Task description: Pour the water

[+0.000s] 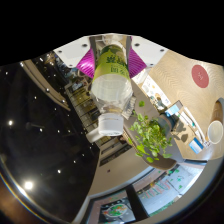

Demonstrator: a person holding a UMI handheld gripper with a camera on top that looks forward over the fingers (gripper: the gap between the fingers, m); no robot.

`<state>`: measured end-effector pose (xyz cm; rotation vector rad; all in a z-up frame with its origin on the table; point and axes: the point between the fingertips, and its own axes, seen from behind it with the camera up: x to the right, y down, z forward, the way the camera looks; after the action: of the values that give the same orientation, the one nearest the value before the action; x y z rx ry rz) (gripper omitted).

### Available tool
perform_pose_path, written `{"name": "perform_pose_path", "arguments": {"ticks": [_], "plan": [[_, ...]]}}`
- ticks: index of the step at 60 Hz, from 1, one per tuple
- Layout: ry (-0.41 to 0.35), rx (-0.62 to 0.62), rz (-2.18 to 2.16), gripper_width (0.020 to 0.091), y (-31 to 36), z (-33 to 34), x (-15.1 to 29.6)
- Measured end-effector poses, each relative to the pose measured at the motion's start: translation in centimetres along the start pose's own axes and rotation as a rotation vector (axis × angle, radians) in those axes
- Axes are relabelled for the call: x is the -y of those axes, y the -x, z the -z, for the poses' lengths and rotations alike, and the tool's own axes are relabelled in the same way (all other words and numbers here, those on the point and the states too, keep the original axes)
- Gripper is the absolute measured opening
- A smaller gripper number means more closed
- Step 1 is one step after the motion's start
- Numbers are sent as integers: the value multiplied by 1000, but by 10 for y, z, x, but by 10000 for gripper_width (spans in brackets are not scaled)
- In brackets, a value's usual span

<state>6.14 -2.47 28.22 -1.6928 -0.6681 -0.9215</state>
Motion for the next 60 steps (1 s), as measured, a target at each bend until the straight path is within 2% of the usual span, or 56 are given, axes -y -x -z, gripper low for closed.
{"name": "perform_pose_path", "arguments": {"ticks": [8,15,24,33,41,47,55,60], "plan": [[-107,-44,314,411,32,25,71],[-175,-49,569,409,77,42,112],[-191,-4,879,409,144,38,120],[-199,-25,1071,409,168,39,126],[-215,-21,1094,411,170,41,129],[-188,9,999,412,164,40,124],[-142,90,660,410,149,45,120],[-126,184,359,412,135,50,121]]}}
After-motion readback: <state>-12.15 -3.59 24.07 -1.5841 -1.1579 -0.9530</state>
